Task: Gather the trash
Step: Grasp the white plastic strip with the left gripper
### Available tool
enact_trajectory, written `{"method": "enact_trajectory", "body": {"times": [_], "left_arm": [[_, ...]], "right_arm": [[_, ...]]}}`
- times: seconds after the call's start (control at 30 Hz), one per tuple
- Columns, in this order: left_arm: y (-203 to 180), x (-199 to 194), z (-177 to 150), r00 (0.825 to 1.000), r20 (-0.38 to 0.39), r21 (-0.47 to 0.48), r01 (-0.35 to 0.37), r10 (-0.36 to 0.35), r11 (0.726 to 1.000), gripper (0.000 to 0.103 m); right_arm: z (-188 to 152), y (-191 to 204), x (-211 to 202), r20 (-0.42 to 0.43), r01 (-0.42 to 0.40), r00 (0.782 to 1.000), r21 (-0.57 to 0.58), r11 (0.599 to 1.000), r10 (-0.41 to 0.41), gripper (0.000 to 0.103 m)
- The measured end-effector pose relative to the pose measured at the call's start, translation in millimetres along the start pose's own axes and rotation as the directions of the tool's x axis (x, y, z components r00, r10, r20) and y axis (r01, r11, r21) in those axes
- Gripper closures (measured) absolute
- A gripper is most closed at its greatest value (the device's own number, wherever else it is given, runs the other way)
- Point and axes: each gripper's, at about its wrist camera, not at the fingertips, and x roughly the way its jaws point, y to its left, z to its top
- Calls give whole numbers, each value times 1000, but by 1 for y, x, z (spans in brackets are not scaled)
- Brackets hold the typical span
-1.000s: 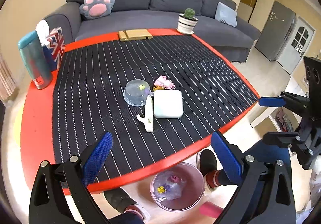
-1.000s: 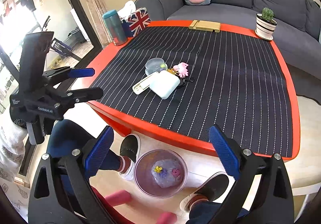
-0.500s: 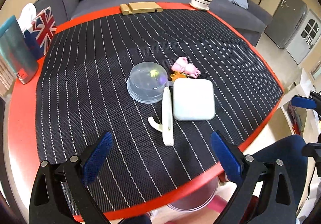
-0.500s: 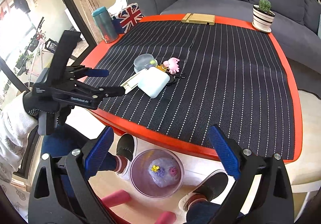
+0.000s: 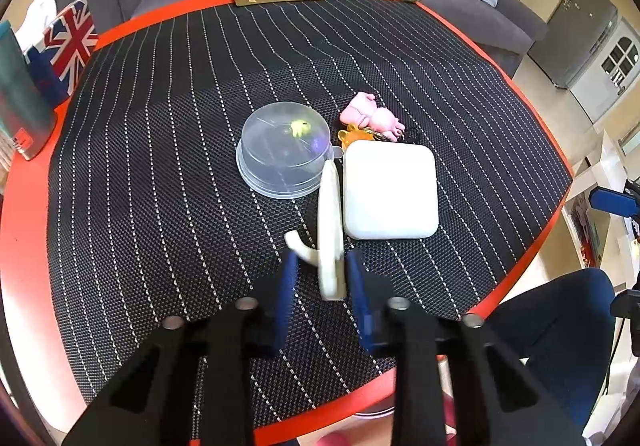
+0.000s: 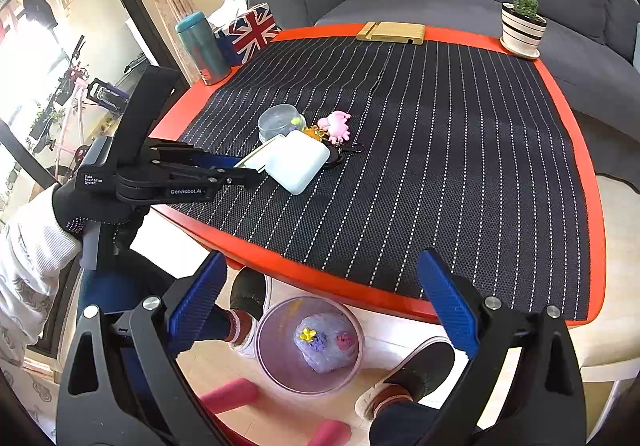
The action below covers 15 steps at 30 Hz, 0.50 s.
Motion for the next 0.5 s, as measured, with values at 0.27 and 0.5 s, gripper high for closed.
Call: {"method": "enact_trajectory", "body": {"times": [0.27,0.5], "left_arm": [[3,-7,-3,1000,14,-1,2,-2,1000,94],[7,-23,-4,999,49,-16,8,-7,1000,95]], "right_arm": [[7,4,7,-3,0,1000,-14,1000,0,9],[25,14,21,-13,-6,1000,-51,999,5,9]]}}
